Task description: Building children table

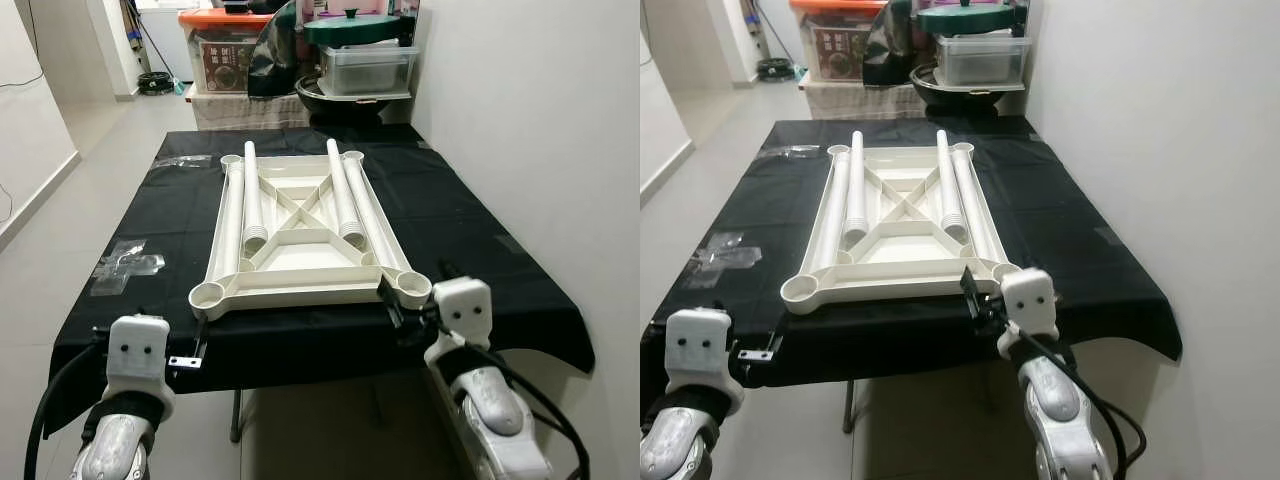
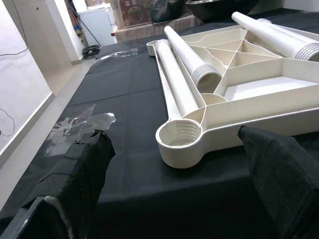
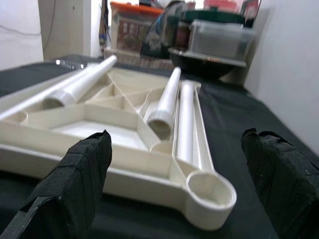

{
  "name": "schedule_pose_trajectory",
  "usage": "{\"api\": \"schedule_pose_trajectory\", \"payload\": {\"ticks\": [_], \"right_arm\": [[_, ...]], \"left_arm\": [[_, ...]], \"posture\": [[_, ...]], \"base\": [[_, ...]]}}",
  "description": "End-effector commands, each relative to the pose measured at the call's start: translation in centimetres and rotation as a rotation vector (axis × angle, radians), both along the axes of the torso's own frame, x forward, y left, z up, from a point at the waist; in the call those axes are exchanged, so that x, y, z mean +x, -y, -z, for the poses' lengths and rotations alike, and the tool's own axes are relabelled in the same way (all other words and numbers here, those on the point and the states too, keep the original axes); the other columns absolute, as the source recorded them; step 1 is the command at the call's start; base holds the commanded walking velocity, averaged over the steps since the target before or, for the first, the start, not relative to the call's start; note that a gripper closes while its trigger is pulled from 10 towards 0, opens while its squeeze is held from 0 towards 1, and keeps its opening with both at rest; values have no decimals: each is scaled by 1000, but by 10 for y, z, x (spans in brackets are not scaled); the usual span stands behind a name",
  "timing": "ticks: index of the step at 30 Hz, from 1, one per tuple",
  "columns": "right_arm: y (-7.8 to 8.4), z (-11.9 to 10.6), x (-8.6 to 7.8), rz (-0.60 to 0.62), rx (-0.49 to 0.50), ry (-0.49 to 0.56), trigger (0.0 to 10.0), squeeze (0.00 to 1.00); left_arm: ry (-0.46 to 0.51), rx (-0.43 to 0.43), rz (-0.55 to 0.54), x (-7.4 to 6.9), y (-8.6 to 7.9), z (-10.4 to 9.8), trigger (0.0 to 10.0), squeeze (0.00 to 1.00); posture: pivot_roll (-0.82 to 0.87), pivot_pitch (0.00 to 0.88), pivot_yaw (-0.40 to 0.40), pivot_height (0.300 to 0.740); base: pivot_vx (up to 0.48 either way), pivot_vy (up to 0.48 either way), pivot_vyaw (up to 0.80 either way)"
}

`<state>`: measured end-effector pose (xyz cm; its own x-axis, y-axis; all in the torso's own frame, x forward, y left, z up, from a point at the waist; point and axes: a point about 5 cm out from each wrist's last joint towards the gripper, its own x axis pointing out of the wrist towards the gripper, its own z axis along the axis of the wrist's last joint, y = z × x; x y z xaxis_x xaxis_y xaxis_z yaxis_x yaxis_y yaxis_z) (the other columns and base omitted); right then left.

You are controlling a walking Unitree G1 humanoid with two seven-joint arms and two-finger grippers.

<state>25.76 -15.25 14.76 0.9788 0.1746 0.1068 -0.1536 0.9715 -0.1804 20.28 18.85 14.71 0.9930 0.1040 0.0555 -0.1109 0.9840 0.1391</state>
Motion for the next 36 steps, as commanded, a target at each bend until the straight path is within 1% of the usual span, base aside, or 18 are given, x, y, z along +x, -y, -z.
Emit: {"api": "schedule_pose_trajectory", "payload": {"ticks": [1, 5, 9, 13, 18, 21, 23, 24, 26, 28, 33, 36], "right_arm": [[0, 3, 1, -4, 16, -19, 10000, 0], [-2, 2, 7, -14, 44, -23, 10000, 0], [-4, 1, 10, -26, 60, -21, 10000, 0], [-11, -2, 13, -57, 90, -22, 10000, 0], [-13, -3, 15, -67, 88, -23, 10000, 0], [-15, -6, 18, -70, 50, 1, 10000, 0], [-17, -8, 21, -74, -6, 14, 10000, 0], [-17, -8, 21, -74, -6, 14, 10000, 0], [-19, -10, 24, -75, 57, 7, 10000, 0], [-19, -11, 25, -76, 72, 5, 10000, 0], [-17, -9, 26, -70, 85, -8, 10000, 0], [-17, -9, 27, -70, 75, -8, 10000, 0]], "left_arm": [[12, 1, 5, -2, 1, -2, 10000, 0], [25, -13, 10, 0, 3, -3, 10000, 0], [39, -20, 14, 2, 4, -5, 10000, 0], [62, -17, 24, 5, 5, -8, 10000, 0], [68, -19, 32, 5, 6, -9, 10000, 0], [72, -21, 33, 7, 7, -10, 10000, 0], [74, -23, 34, 8, 7, -10, 10000, 0], [74, -23, 34, 8, 7, -10, 10000, 0], [78, -25, 39, 10, 9, -11, 10000, 0], [79, -26, 41, 10, 10, -12, 10000, 0], [76, -26, 48, 11, 11, -11, 10000, 0], [75, -24, 51, 11, 11, -11, 10000, 0]], "posture": [[-11, 0, -32, 740], [-7, 0, -31, 740], [-6, 0, -30, 740], [-5, 0, -25, 740], [-5, 0, -22, 740], [-4, 0, -22, 740], [-4, 0, -24, 740], [-4, 0, -24, 740], [-2, 0, -25, 740], [-3, 0, -25, 740], [-2, 0, -23, 740], [-2, 0, -23, 740]], "base": [[0, 0, 0], [0, 0, 0], [0, 0, 0], [0, 0, 0], [0, 0, 0], [0, 0, 0], [276, 0, 669], [277, 0, 800], [337, 0, 800], [351, 0, 400], [352, 0, 0], [352, 0, 0]]}}
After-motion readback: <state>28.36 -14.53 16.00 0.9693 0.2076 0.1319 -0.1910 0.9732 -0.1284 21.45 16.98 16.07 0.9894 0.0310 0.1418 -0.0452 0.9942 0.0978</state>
